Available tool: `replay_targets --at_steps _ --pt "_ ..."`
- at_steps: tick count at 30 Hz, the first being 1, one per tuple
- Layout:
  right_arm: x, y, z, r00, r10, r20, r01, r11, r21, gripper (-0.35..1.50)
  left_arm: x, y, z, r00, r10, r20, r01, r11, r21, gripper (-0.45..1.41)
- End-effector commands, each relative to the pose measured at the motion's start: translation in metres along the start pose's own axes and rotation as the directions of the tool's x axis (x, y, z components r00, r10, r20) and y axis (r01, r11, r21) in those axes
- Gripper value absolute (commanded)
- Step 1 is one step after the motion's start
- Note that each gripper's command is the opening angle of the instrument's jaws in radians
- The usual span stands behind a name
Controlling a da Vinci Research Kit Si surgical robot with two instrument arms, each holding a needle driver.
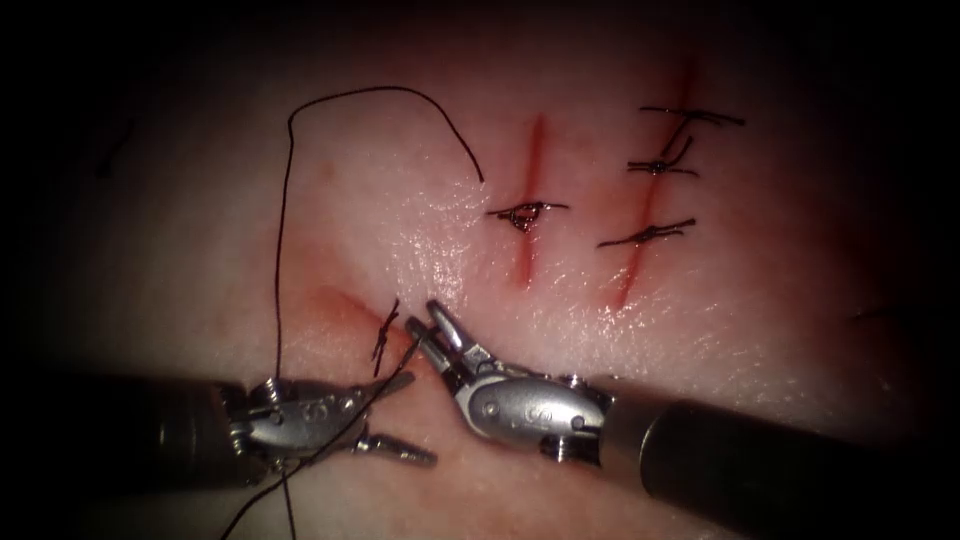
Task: Wound Closure
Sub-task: Throw the needle through the top of the incision using the right needle holder.
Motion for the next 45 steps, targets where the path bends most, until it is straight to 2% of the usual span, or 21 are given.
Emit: replay_targets --at_steps 1,3,4,8,9,13,14,17,19,25,28,30,32,34,36,39,44,45 --pt "-0.0001 -0.0009 0.0002 1.0 -0.005 0.004 0.005 1.0 0.011 -0.35 -0.0003 0.0002 0.0007 1.0 0.0 0.002 0.0 1.0 -0.002 0.51" --pt "-0.0001 -0.0009 0.0001 1.0 0.007 0.001 -0.007 1.0 0.011 -0.35 -0.0003 0.0002 0.0008 1.0 0.0 0.002 0.0 1.0 -0.002 0.51" --pt "0.0004 -0.0004 0.0 0.999 0.029 -0.03 -0.029 1.0 -0.004 -0.35 -0.0003 0.0003 0.0009 1.0 -0.001 0.001 0.001 1.0 -0.001 0.51" --pt "0.0031 0.0029 0.0001 0.986 0.159 -0.056 -0.16 0.987 -0.031 -0.35 0.0 0.0005 0.0015 1.0 -0.004 0.0 0.004 1.0 0.006 0.51" --pt "0.0043 0.0046 0.0001 0.967 0.248 -0.061 -0.25 0.968 -0.03 -0.35 -0.0001 0.0006 0.0019 1.0 -0.004 0.0 0.004 1.0 0.013 0.51" --pt "0.0061 0.0073 0.0 0.915 0.397 -0.073 -0.4 0.916 -0.033 -0.35 -0.0005 0.0008 0.0023 1.0 0.001 0.008 -0.001 1.0 0.008 0.51" --pt "0.0061 0.0073 0.0 0.915 0.397 -0.073 -0.4 0.916 -0.033 -0.35 -0.0005 0.0008 0.0023 1.0 0.001 0.008 -0.001 1.0 0.008 0.51" --pt "0.0076 0.01 0.0001 0.869 0.488 -0.087 -0.492 0.869 -0.043 -0.35 -0.0013 0.0008 0.0025 1.0 0.009 0.023 -0.009 1.0 0.005 0.51" --pt "0.0084 0.0113 0.0003 0.84 0.535 -0.096 -0.538 0.843 -0.016 -0.35 -0.0018 0.0008 0.0027 1.0 0.009 0.03 -0.009 1.0 0.004 0.51" --pt "0.0095 0.0134 0.0016 0.779 0.62 -0.098 -0.623 0.782 -0.005 -0.35 -0.0046 0.0012 0.003 0.997 -0.001 0.078 0.003 1.0 -0.02 0.51" --pt "0.0094 0.0142 0.0036 0.717 0.695 -0.053 -0.695 0.718 0.017 -0.35 -0.0058 0.0015 0.0026 0.996 -0.007 0.087 0.009 1.0 -0.02 0.51" --pt "0.0094 0.0145 0.0042 0.705 0.709 -0.031 -0.708 0.705 0.023 -0.35 -0.0058 0.0015 0.0025 0.996 -0.007 0.087 0.009 1.0 -0.02 0.51" --pt "0.0094 0.0153 0.0055 0.652 0.758 0.008 -0.757 0.651 0.053 -0.35 -0.0059 0.0015 0.0025 0.996 -0.006 0.087 0.008 1.0 -0.021 0.51" --pt "0.0095 0.0168 0.0065 0.578 0.815 0.041 -0.816 0.574 0.073 -0.35 -0.0058 0.0015 0.0026 0.996 -0.007 0.087 0.009 1.0 -0.019 0.51" --pt "0.0096 0.0177 0.0068 0.552 0.832 0.048 -0.833 0.549 0.069 -0.35 -0.0058 0.0016 0.0026 0.996 -0.007 0.087 0.009 1.0 -0.021 0.51" --pt "0.0099 0.019 0.0071 0.487 0.872 0.051 -0.872 0.484 0.07 -0.35 -0.0059 0.0016 0.0027 0.996 -0.007 0.086 0.009 1.0 -0.023 0.51" --pt "0.01 0.0198 0.0074 0.376 0.925 0.06 -0.925 0.371 0.077 -0.35 -0.006 0.0017 0.0028 0.996 -0.006 0.085 0.008 1.0 -0.026 0.51" --pt "0.01 0.0198 0.0074 0.37 0.927 0.06 -0.928 0.365 0.076 -0.35 -0.0061 0.0017 0.0028 0.996 -0.005 0.085 0.008 1.0 -0.026 0.51"
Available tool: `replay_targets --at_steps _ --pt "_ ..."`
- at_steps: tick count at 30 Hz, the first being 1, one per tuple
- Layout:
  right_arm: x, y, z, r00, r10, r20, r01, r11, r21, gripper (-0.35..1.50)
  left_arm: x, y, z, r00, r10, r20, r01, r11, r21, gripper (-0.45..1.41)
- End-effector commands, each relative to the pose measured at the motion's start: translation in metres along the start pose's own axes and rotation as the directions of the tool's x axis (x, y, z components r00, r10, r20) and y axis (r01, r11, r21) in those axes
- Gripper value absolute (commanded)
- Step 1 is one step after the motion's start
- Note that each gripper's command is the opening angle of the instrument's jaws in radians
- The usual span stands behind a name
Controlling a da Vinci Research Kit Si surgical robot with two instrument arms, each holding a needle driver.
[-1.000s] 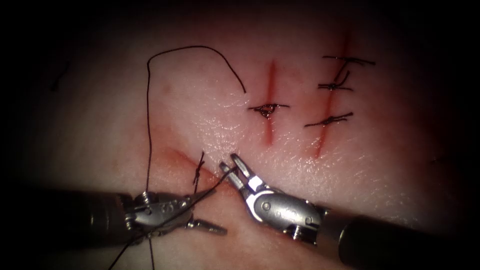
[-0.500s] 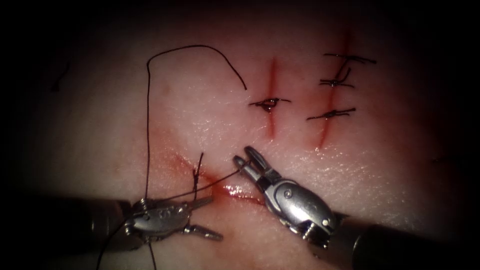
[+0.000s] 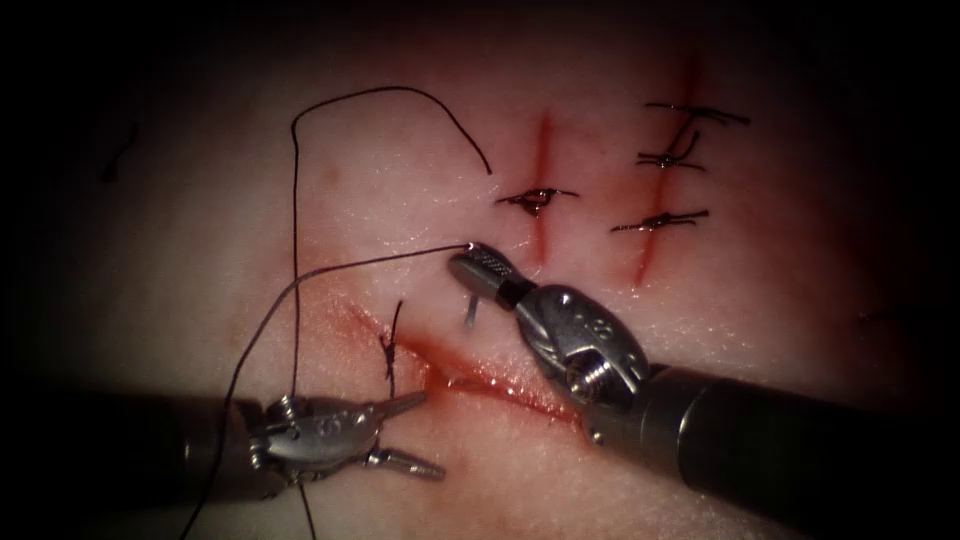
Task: Wound Closure
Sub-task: Throw the needle through the top of the incision using the right needle holder.
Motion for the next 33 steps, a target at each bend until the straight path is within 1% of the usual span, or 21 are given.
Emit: replay_targets --at_steps 1,3,4,7,11,14,19,22,24,26,30,31,32,33 --pt "0.0002 -0.0003 0.0013 1.0 0.029 -0.001 -0.029 1.0 0.006 -0.35 -0.0004 0.0003 0.0008 1.0 0.0 0.001 0.0 1.0 -0.003 0.51" --pt "0.0003 -0.0003 0.0015 0.997 0.082 0.002 -0.082 0.996 0.015 -0.35 -0.0004 0.0003 0.0008 1.0 0.0 0.001 0.0 1.0 -0.003 0.51" --pt "0.0002 -0.0003 0.0016 0.992 0.128 0.018 -0.128 0.992 0.021 -0.35 -0.0004 0.0003 0.0007 1.0 0.0 0.001 0.0 1.0 -0.003 0.51" --pt "0.0 -0.0003 0.0016 0.984 0.175 0.043 -0.177 0.984 0.029 -0.35 -0.0004 0.0003 0.0007 1.0 0.001 0.001 -0.001 1.0 -0.003 0.51" --pt "-0.0005 -0.0003 0.0015 0.967 0.244 0.071 -0.246 0.969 0.015 -0.35 -0.0004 0.0003 0.0006 1.0 0.001 0.001 -0.001 1.0 -0.008 0.51" --pt "-0.002 -0.0007 0.0009 0.953 0.279 0.12 -0.282 0.959 0.007 -0.35 -0.0003 0.0001 0.0003 1.0 0.001 0.002 -0.001 1.0 -0.012 0.51" --pt "-0.0048 -0.0015 -0.0002 0.921 0.35 0.172 -0.359 0.933 0.026 -0.35 -0.0002 -0.0001 0.0 1.0 0.001 0.003 -0.001 1.0 -0.017 0.51" --pt "-0.0055 -0.0021 -0.0007 0.906 0.378 0.193 -0.39 0.92 0.029 -0.35 -0.0001 -0.0004 -0.0004 1.0 0.001 0.004 -0.001 1.0 -0.023 0.51" --pt "-0.006 -0.0027 -0.001 0.89 0.401 0.216 -0.418 0.908 0.036 -0.35 -0.0001 -0.0009 -0.0012 1.0 0.002 0.007 -0.002 0.999 -0.033 0.49" --pt "-0.0062 -0.0032 -0.0009 0.881 0.411 0.236 -0.432 0.901 0.046 -0.35 -0.0001 -0.0013 -0.0017 1.0 0.003 0.009 -0.003 0.999 -0.04 0.47" --pt "-0.0073 -0.0049 -0.0002 0.86 0.431 0.274 -0.465 0.883 0.069 -0.35 -0.0005 -0.0015 -0.0026 1.0 0.008 0.011 -0.007 0.999 -0.048 0.46" --pt "-0.0079 -0.0053 -0.0002 0.846 0.444 0.296 -0.484 0.872 0.076 -0.35 -0.0008 -0.0016 -0.003 1.0 0.005 0.014 -0.004 0.999 -0.052 0.46" --pt "-0.0081 -0.0054 -0.0003 0.845 0.445 0.298 -0.486 0.871 0.076 -0.35 -0.0009 -0.0017 -0.0032 1.0 0.007 0.017 -0.006 0.999 -0.054 0.44" --pt "-0.0081 -0.0054 -0.0003 0.816 0.491 0.303 -0.532 0.844 0.064 -0.35 -0.0011 -0.0018 -0.0036 0.999 0.011 0.03 -0.009 0.998 -0.059 0.44"
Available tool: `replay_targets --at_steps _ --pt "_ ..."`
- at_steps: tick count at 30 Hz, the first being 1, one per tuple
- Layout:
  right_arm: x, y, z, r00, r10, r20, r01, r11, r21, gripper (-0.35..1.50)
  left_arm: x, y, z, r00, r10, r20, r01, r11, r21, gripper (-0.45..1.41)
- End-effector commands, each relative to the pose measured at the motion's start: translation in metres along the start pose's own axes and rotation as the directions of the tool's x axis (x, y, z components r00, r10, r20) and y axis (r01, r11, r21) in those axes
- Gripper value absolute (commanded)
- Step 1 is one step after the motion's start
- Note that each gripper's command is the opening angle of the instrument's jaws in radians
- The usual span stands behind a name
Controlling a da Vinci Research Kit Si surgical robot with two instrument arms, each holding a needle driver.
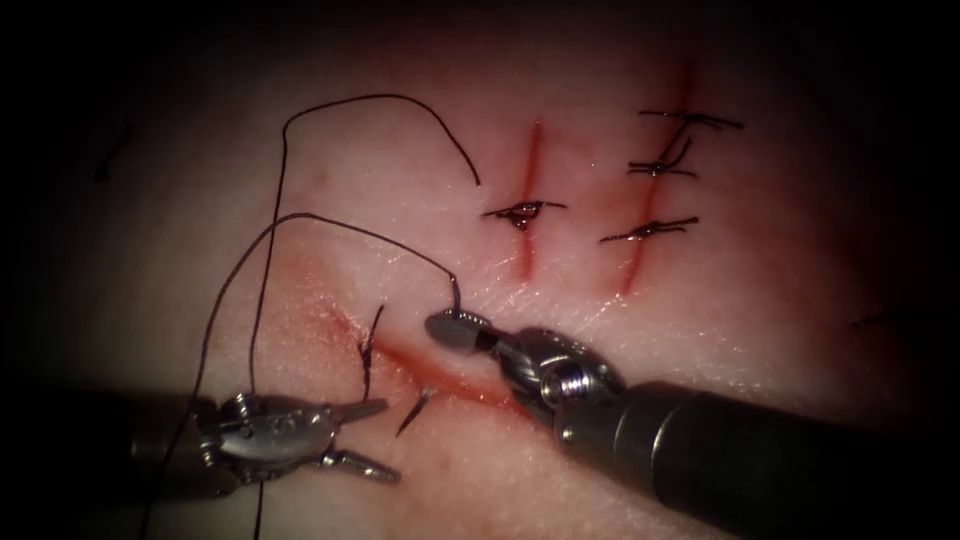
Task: Wound Closure
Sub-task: Throw the needle through the top of the incision using the right needle holder.
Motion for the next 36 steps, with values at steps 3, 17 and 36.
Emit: replay_targets --at_steps 3,17,36 --pt "0.0014 0.0002 0.0006 0.999 0.036 -0.032 -0.034 0.997 0.062 -0.23 -0.0004 0.0 0.0002 1.0 0.007 0.012 -0.007 1.0 -0.003 0.41" --pt "0.0091 0.0004 -0.0028 0.926 -0.288 -0.244 0.277 0.958 -0.079 1.37 0.0001 0.0003 0.0008 1.0 0.02 0.012 -0.02 1.0 0.002 0.39" --pt "0.0144 -0.0028 -0.0025 0.738 -0.641 -0.21 0.568 0.758 -0.32 1.2 -0.0009 0.0011 0.0015 1.0 0.028 0.007 -0.028 1.0 0.002 0.37"
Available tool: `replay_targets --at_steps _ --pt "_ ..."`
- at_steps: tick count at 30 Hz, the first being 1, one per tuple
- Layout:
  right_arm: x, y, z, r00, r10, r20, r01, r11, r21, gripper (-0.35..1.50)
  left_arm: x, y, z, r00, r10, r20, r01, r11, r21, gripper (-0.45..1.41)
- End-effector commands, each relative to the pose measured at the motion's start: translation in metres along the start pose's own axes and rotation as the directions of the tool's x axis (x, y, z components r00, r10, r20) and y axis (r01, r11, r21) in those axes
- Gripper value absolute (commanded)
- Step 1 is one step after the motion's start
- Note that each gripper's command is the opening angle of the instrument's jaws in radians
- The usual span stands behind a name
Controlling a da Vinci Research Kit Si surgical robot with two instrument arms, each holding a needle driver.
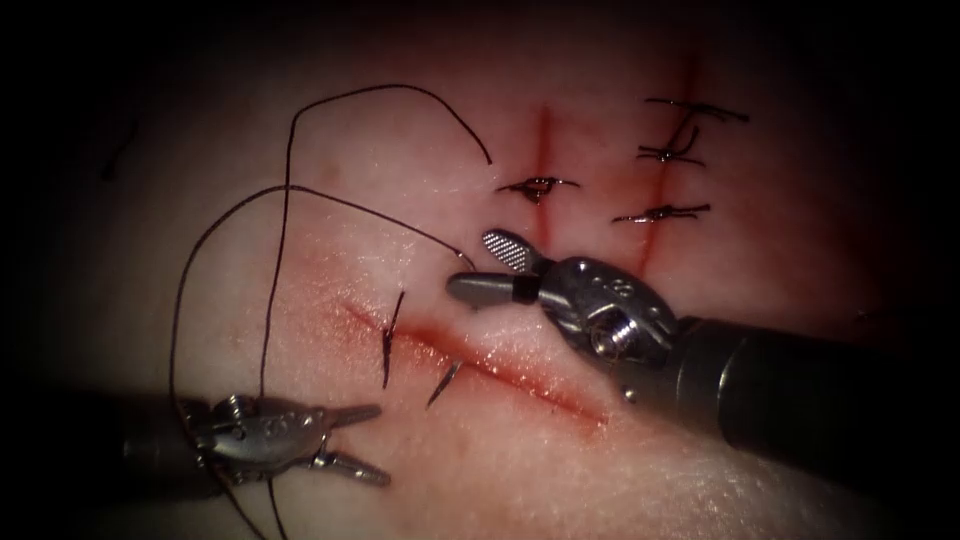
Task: Wound Closure
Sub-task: Throw the needle through the top of the incision using the right needle holder.
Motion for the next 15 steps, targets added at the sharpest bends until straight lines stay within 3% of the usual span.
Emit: replay_targets --at_steps 1,8,9,10,11,12,15 --pt "-0.0004 -0.0009 0.0016 1.0 -0.005 0.023 0.005 1.0 0.008 1.2 -0.0004 0.0003 0.0008 1.0 0.0 0.001 0.0 1.0 -0.003 0.37" --pt "-0.0009 -0.002 0.0029 0.997 -0.059 0.056 0.058 0.998 0.01 1.15 -0.0008 0.0005 0.0008 1.0 0.004 0.0 -0.004 1.0 -0.005 0.37" --pt "-0.0009 -0.002 0.0028 0.996 -0.059 0.06 0.058 0.998 0.013 0.93 -0.0008 0.0005 0.0007 1.0 0.004 0.0 -0.004 1.0 -0.005 0.37" --pt "-0.0009 -0.002 0.0027 0.996 -0.06 0.067 0.06 0.998 0.001 0.49 -0.0008 0.0005 0.0007 1.0 0.004 0.0 -0.004 1.0 -0.005 0.37" --pt "-0.0009 -0.0019 0.0023 0.994 -0.068 0.082 0.07 0.997 -0.03 -0.18 -0.0008 0.0006 0.0007 1.0 0.004 0.0 -0.004 1.0 -0.006 0.37" --pt "-0.0007 -0.0018 0.0019 0.994 -0.059 0.093 0.066 0.995 -0.072 -0.35 -0.0008 0.0006 0.0006 1.0 0.004 0.0 -0.004 1.0 -0.006 0.37" --pt "-0.0005 -0.002 0.0015 0.997 -0.013 0.073 0.02 0.995 -0.097 -0.35 -0.0008 0.0006 0.0006 1.0 0.004 0.0 -0.004 1.0 -0.006 0.34"
